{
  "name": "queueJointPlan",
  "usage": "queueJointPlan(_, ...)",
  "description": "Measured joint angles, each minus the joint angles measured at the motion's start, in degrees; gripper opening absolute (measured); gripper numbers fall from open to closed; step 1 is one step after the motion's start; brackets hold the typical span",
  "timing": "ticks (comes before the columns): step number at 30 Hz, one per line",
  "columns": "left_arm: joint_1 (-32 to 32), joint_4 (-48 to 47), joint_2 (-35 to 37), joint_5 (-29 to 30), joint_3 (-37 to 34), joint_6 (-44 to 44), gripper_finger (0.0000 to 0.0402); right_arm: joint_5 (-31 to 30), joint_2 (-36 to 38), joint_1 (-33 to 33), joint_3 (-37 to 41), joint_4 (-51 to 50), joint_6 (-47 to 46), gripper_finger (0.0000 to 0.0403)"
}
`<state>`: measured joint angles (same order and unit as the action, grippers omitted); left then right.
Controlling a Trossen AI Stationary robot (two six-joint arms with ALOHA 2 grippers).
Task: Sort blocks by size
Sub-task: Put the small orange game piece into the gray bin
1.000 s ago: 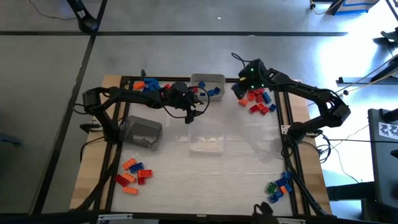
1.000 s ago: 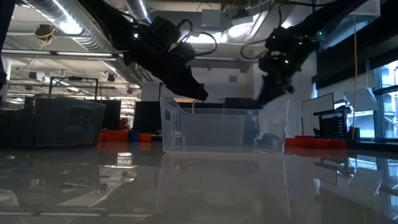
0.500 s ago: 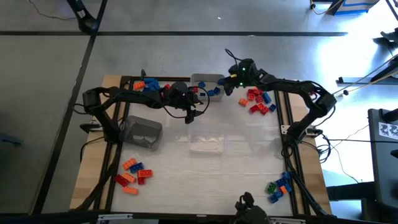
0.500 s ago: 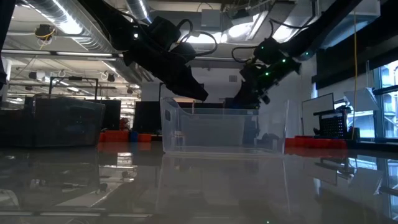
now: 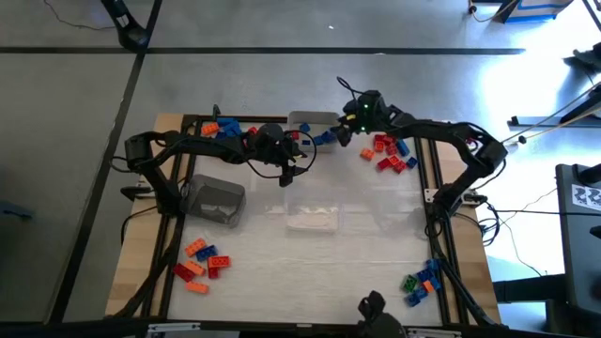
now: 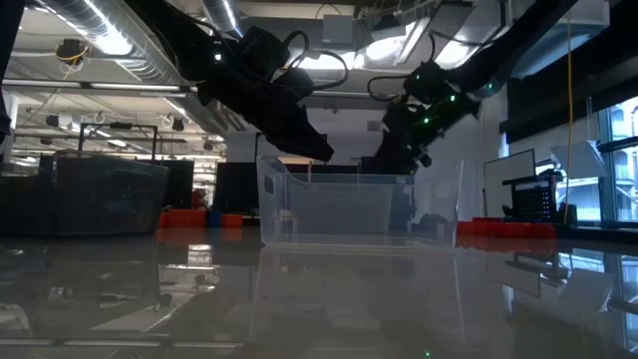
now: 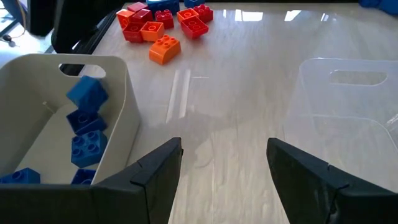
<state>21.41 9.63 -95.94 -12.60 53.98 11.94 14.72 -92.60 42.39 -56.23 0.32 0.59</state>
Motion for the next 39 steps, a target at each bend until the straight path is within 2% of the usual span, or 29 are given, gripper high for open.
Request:
queueJointPlan(5,0.0,-0.02,0.0,0.0,0.0,-0.36,0.0223,-8.47,6.18,-1.26,-3.57,-16.04,5.47,0.027)
queueJointPlan(10,0.0,0.0,0.0,0.0,0.0,-0.33,0.0223,-15.15,11.2,-1.55,-6.86,-32.54,6.12,0.027)
queueJointPlan(20,0.0,0.0,0.0,-0.01,0.0,0.46,0.0223,-27.19,14.87,-1.51,-6.93,-55.12,-1.14,0.0271)
queueJointPlan(25,0.0,0.0,0.0,0.0,0.0,0.46,0.0223,-28.31,14.87,-1.4,-4.7,-59.75,-5.18,0.0271)
queueJointPlan(31,0.0,0.0,0.0,0.0,0.0,0.46,0.0223,-26.35,14.84,-1.36,-0.67,-59.93,-5.73,0.0269)
queueJointPlan(39,0.0,0.0,0.0,0.0,0.0,0.46,0.0223,-25.67,12.86,-0.55,3.87,-57.38,-7.44,0.0224)
